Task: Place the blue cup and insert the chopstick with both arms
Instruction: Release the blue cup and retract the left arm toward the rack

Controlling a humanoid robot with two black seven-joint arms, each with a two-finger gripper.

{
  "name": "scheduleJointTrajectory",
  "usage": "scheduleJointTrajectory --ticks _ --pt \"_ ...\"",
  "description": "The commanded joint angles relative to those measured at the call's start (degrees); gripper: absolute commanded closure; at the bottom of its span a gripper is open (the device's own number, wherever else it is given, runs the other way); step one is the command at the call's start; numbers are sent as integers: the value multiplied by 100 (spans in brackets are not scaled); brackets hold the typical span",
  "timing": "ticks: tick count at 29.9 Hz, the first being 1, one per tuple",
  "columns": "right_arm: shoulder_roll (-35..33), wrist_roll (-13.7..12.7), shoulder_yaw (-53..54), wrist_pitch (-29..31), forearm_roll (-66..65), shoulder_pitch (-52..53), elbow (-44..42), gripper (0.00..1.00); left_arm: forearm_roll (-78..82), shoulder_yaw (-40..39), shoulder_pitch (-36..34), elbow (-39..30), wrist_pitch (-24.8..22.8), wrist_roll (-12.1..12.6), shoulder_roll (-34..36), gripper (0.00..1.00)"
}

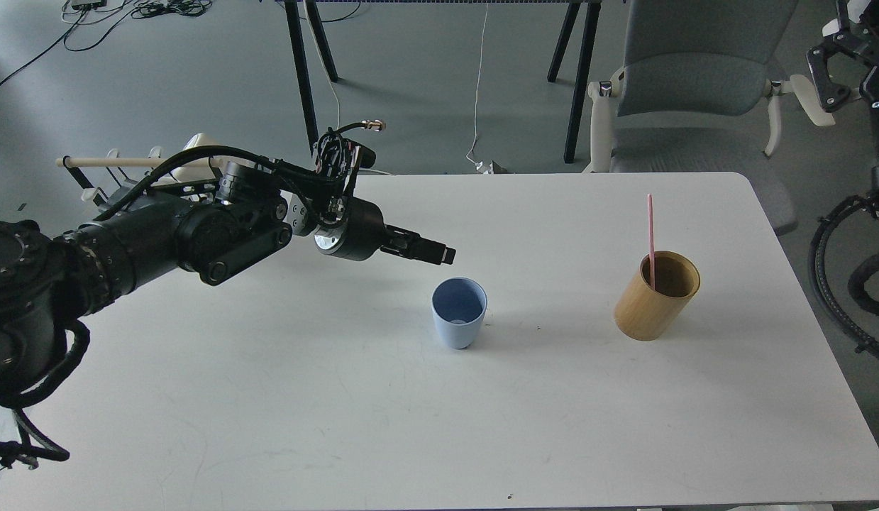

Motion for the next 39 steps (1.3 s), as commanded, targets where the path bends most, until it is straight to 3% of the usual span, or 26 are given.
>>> scheduleJointTrajectory --ticks 1,5,14,22,29,39 --pt "-43 0 30 0 6 11 35 1 -52 -463 115 -314 0 0 297 4" --pt "-95 0 57 0 6 20 87 1 -306 -1096 344 -640 0 0 658 4" --pt "-921 0 100 0 -257 2 395 1 -965 -3125 1310 -1475 0 0 1475 3" --pt "-1159 0 689 0 -2671 -86 728 1 -1589 -4673 2215 -2064 0 0 1722 3" --pt "-1800 0 690 -2340 -5239 -489 1748 1 -1801 -5342 2874 -2486 0 0 1748 3" --pt "-2003 0 261 -3933 -7805 -1281 1486 1 -2063 -6089 3385 -2680 0 0 1546 2"
